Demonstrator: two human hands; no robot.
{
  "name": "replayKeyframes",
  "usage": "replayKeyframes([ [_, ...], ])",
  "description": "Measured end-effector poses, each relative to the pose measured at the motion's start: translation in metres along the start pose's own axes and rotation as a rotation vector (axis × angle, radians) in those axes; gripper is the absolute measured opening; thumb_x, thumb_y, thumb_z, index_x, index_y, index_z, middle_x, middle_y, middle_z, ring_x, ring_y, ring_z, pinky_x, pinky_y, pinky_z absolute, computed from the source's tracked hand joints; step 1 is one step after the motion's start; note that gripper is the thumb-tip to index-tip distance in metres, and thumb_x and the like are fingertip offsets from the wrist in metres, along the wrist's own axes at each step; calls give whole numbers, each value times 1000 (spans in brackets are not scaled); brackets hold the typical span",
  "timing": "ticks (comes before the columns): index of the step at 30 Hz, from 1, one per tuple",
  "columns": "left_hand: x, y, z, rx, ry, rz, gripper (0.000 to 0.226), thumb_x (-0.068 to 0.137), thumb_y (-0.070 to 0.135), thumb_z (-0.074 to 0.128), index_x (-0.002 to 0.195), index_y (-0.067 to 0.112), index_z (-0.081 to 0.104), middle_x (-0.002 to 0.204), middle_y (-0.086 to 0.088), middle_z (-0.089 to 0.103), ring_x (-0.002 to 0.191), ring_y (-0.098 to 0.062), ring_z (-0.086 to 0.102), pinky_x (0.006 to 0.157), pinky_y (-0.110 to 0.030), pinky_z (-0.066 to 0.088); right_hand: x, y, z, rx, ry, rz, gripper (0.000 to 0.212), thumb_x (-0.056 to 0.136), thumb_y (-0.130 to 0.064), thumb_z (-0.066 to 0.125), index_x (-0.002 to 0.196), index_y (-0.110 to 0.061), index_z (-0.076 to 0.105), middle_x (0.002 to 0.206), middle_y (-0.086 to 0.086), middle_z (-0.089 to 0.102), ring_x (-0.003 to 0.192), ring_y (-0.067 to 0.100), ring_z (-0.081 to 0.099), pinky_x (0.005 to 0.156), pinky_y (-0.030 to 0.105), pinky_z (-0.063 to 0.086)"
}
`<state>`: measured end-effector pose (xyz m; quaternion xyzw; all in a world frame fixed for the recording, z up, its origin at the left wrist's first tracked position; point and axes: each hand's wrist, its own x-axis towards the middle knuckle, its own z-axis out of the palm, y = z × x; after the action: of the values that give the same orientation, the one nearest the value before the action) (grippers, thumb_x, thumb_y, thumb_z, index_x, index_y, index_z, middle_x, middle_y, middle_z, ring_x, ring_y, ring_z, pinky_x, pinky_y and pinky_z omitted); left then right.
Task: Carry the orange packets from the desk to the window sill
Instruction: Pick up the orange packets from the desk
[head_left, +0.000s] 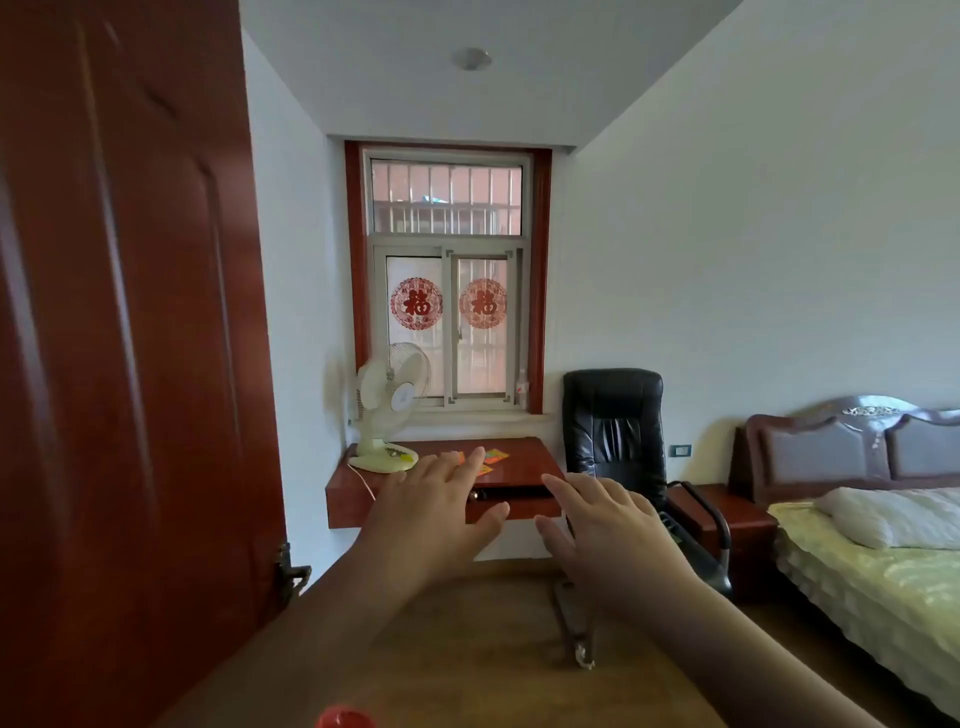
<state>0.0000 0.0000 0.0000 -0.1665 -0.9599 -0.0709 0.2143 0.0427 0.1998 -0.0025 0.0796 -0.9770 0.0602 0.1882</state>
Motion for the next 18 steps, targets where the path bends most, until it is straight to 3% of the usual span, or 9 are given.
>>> replayKeyframes([
  [10,75,25,63,113,37,10,83,80,76,7,149,33,24,158,3,35,145,-19,27,117,-44,17,66,89,32,0,-12,-5,62,96,-61,22,151,-33,20,159,-2,31,146,21,26,117,45,24],
  [18,122,24,89,133,1,-51,84,80,78,8,148,32,28,158,5,35,146,-18,26,118,-43,21,119,111,52,73,-26,-55,61,96,-61,23,151,-34,20,161,-2,27,148,22,22,117,45,22],
])
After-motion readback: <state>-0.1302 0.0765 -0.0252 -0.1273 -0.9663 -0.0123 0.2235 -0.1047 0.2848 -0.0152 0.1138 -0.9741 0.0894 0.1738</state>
